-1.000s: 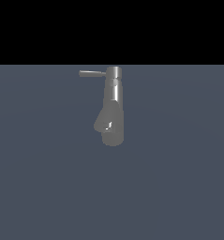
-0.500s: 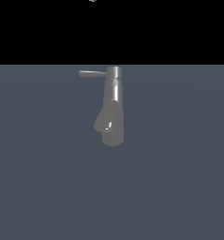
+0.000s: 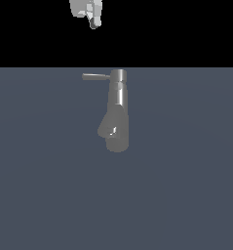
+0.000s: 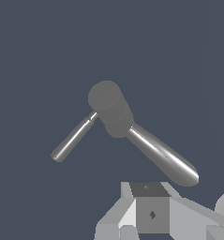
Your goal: Turn on the faucet by rotating a designated handle.
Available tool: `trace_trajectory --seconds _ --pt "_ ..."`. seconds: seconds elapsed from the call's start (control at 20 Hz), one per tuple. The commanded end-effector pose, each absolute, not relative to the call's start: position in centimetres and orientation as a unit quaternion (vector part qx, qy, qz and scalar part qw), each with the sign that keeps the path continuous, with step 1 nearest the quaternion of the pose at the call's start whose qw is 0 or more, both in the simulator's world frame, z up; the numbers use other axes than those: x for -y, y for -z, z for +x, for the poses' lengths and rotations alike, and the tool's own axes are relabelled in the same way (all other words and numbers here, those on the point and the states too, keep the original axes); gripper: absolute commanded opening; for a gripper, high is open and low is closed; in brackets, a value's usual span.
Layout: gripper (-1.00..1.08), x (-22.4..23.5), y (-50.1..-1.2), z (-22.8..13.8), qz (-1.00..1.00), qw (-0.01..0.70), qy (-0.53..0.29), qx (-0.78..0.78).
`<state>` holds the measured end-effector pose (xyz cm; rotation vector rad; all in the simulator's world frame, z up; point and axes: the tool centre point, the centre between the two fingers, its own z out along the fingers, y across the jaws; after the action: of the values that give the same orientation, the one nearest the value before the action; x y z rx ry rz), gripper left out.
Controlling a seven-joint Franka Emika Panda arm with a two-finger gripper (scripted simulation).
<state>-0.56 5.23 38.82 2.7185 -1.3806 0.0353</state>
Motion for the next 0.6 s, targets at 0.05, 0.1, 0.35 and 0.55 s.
trace_trajectory --seconds 0.05,0.1,0.35,0.55 --pt "-1.00 -5.9 -37.3 1.3 0.873 0.042 -0.012 0.486" --pt "-1.00 -6.1 -36.9 1.8 0.868 0.041 -0.012 0.495" --pt "-1.00 -7.2 -34.6 4.2 0.840 0.034 -0.010 0.542" --pt "-1.00 -8.0 -32.6 6.0 0.815 0.028 -0.007 0.579"
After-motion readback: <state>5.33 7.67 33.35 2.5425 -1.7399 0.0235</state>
